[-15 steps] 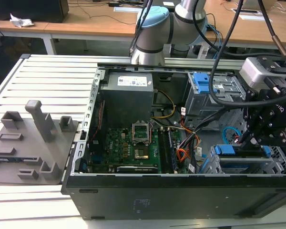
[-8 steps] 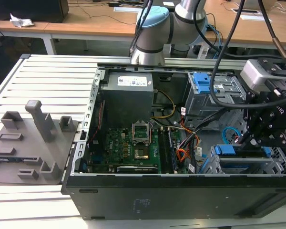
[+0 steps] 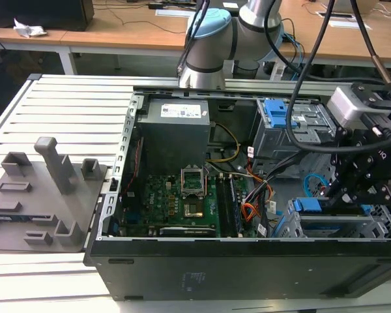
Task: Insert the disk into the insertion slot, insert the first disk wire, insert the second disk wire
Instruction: 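Insert the second disk wire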
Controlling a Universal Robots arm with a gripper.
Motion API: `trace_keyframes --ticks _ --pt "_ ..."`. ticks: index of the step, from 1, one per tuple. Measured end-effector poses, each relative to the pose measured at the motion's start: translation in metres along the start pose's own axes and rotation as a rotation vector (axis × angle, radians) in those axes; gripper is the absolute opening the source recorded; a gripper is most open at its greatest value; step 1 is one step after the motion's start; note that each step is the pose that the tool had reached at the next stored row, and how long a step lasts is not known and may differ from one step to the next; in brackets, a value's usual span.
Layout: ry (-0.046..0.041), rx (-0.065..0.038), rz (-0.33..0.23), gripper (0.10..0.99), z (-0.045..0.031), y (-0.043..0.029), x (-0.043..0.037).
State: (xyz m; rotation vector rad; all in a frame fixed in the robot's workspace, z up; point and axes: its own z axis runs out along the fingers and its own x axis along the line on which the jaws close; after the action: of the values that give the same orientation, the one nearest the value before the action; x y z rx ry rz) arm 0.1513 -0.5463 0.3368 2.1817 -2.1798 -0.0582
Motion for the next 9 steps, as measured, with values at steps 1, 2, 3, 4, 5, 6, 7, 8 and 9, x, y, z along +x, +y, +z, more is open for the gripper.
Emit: trace_keyframes --ticks 1,2,3,4,5,6,7,8,9 --pt "-0.0007 0.000 0.000 0.235 -0.0027 0.0002 0.0001" --pt "-0.0006 0.000 0.000 0.235 -0.0062 0.0004 0.0001" --pt "-0.0001 0.000 0.000 0.235 -0.0138 0.0010 0.0002" --pt "-0.0001 0.000 0.000 0.235 -0.0179 0.0012 0.0003" --pt "0.0000 0.000 0.000 0.235 -0.0210 0.0014 0.0003" --pt "0.0001 0.000 0.000 0.227 -0.0251 0.0017 0.0002" --pt "-0.0003 0.000 0.000 0.157 -0.0267 0.0025 0.0003" --pt "-0.0007 0.001 0.000 0.106 -0.0266 0.0047 0.0002" --pt "-0.0013 0.001 0.000 0.106 -0.0265 0.0077 0.0002"
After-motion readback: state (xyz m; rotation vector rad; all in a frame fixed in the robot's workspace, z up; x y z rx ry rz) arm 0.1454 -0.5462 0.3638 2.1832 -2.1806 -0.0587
